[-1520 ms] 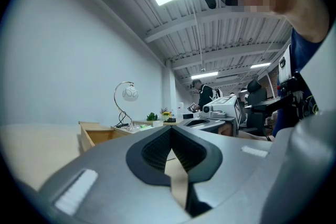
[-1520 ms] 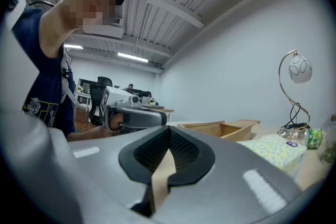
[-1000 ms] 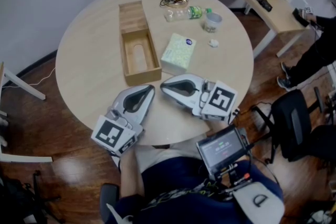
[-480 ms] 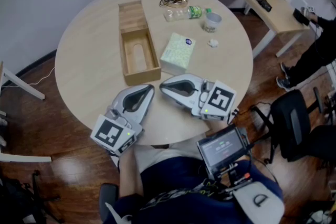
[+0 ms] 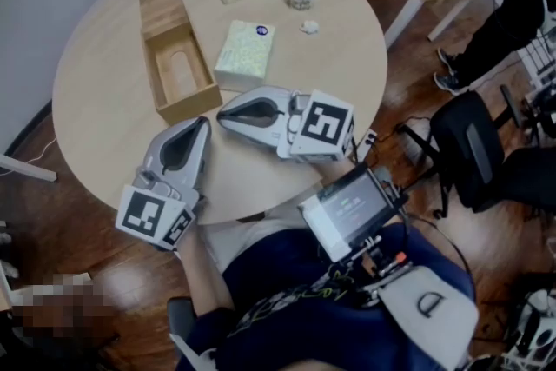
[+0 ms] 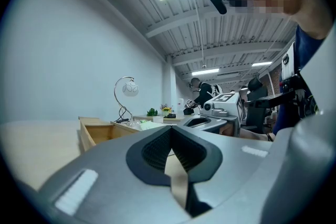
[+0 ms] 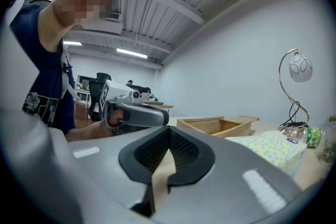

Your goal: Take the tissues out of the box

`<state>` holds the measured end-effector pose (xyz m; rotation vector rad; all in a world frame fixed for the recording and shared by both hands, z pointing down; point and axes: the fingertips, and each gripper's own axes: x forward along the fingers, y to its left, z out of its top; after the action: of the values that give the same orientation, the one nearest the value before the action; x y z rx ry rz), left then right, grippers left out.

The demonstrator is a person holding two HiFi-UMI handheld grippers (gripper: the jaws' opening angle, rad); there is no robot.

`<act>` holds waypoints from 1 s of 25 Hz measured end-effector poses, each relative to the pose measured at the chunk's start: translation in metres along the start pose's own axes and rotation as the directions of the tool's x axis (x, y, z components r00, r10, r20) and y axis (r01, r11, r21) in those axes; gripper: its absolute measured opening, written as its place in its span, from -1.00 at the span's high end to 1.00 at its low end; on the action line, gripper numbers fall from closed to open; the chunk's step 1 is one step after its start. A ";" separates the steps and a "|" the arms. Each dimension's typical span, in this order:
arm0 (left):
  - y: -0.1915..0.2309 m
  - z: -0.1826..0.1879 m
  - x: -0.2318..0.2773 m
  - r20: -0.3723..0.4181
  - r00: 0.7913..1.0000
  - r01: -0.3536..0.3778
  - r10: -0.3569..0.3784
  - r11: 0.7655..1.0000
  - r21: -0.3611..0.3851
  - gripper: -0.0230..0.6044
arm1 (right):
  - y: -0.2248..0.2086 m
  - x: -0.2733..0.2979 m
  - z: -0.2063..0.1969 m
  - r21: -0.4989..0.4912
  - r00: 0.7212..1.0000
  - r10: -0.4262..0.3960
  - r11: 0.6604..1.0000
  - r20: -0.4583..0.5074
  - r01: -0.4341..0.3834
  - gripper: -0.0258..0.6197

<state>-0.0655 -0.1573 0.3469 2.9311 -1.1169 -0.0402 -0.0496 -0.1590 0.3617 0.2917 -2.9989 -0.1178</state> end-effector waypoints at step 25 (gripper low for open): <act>0.000 -0.004 0.002 -0.015 1.000 0.006 -0.006 1.000 0.004 0.91 | -0.003 0.003 -0.006 0.019 1.000 0.008 1.000 -0.028 -0.007 0.92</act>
<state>-0.0641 -0.1586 0.3512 2.9335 -1.1083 -0.0163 -0.0508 -0.1626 0.3675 0.2819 -2.9742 -0.0841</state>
